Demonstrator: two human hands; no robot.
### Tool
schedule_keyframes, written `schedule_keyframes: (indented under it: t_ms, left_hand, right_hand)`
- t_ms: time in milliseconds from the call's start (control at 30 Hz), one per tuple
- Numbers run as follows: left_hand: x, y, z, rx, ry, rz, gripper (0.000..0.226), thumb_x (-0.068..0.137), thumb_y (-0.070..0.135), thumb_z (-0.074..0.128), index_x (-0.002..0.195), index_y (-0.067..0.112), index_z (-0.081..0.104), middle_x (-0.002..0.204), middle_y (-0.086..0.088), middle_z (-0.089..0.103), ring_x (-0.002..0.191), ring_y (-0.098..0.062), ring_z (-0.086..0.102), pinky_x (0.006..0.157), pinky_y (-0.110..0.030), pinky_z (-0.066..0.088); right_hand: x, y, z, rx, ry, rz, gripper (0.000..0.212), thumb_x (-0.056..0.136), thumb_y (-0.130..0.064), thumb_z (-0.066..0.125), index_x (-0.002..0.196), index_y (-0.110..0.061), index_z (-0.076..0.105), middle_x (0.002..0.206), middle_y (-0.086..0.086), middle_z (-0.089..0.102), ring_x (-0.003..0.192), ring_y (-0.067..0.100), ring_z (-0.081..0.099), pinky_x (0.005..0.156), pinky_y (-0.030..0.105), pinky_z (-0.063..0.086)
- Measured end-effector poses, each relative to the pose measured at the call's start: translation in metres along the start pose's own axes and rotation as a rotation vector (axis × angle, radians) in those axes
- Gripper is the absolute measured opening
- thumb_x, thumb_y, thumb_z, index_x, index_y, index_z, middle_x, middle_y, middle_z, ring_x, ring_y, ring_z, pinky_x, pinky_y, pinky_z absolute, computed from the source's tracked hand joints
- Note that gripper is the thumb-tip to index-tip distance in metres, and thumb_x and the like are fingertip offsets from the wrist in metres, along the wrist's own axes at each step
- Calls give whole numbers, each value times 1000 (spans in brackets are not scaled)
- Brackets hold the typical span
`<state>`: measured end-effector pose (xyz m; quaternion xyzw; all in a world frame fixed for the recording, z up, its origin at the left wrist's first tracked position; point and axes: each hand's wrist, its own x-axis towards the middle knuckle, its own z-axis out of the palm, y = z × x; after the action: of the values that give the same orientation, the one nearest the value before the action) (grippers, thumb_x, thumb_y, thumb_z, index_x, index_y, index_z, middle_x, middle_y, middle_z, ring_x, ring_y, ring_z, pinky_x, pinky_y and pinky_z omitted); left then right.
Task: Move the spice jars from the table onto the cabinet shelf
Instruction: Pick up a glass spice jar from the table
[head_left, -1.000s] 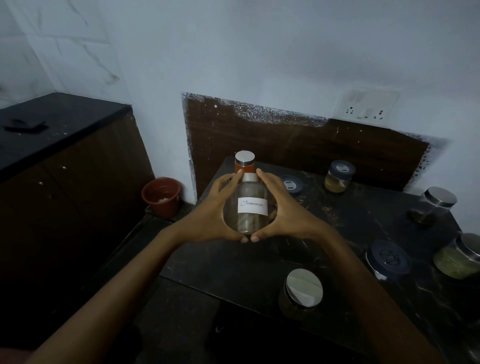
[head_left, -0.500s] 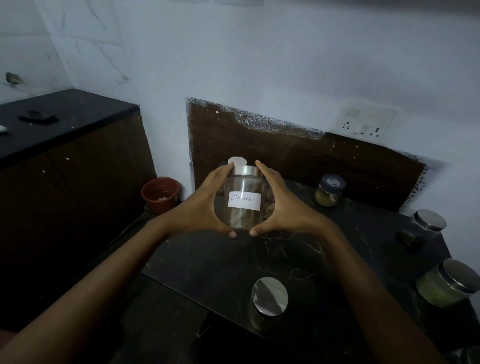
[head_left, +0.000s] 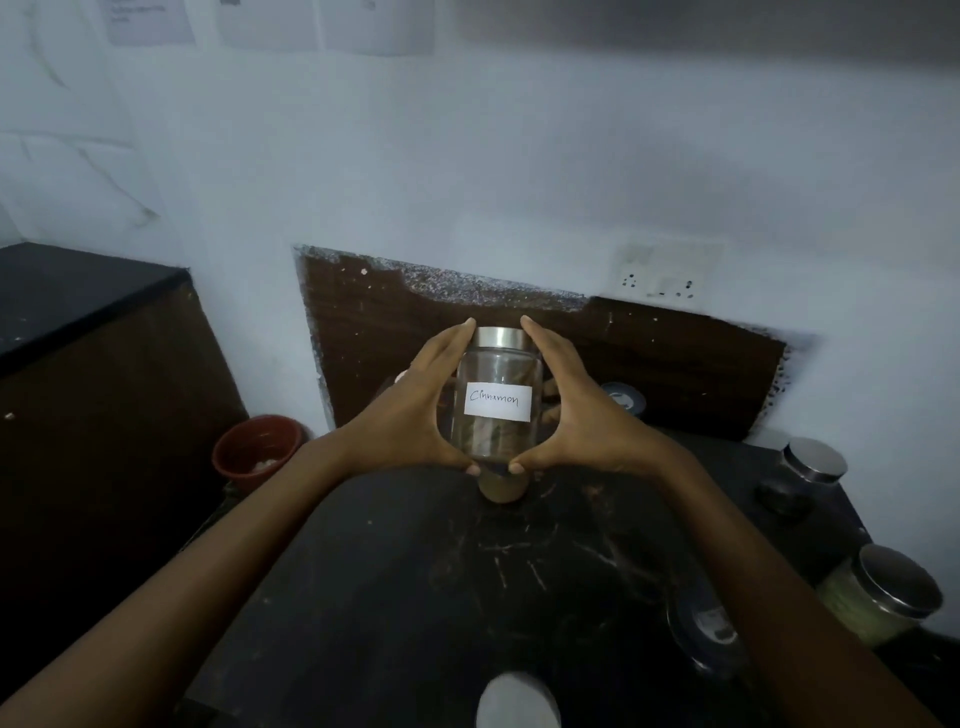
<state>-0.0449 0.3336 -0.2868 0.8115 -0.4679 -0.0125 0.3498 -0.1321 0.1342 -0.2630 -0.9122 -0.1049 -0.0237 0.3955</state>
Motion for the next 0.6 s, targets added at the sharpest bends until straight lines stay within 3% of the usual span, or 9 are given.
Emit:
schedule_keyframes:
  t_ms: [67, 167, 233, 333, 467, 600]
  left_hand:
    - [24, -5, -8, 8, -5, 34, 134, 55, 38, 88, 149, 25, -6, 154, 10, 4, 131, 5, 27, 105, -29, 41]
    - [59, -8, -24, 25, -8, 70, 136, 54, 38, 89, 149, 28, -8, 154, 12, 1, 136, -10, 28, 107, -32, 37]
    - [82, -5, -40, 51, 14, 118, 136, 54, 38, 89, 147, 29, -9, 155, 12, 0, 137, -6, 21, 107, -19, 28]
    - [114, 3, -71, 64, 53, 209, 133, 56, 37, 88, 145, 35, -10, 152, 18, 0, 126, 3, 34, 95, -1, 32]
    - [154, 19, -119, 131, 133, 340, 131, 56, 39, 88, 143, 41, -11, 150, 25, 0, 122, -2, 40, 97, -19, 44]
    - [179, 37, -171, 220, 234, 427, 135, 54, 40, 88, 143, 45, -13, 149, 29, -4, 119, 6, 39, 94, -16, 44]
  right_hand:
    - [12, 1, -13, -15, 44, 7, 130, 58, -18, 87, 145, -37, -7, 149, -21, -5, 138, 19, 22, 106, 45, 40]
    - [31, -2, -34, -37, 111, 8, 131, 57, -18, 87, 144, -38, -8, 151, -21, -6, 140, 18, 18, 108, 45, 37]
    - [43, -9, -53, -74, 168, -6, 130, 58, -19, 87, 143, -40, -8, 151, -22, -5, 141, 13, 14, 110, 42, 35]
    - [62, -25, -87, -157, 250, -47, 127, 60, -22, 87, 144, -39, -7, 151, -23, -4, 139, 7, 13, 108, 18, 31]
    - [86, -56, -129, -183, 326, -125, 124, 61, -18, 86, 144, -41, -3, 147, -31, -2, 136, 12, 27, 100, 22, 43]
    - [109, -91, -164, -220, 401, -235, 128, 58, -14, 87, 144, -45, -3, 141, -40, -1, 130, 7, 35, 92, 12, 46]
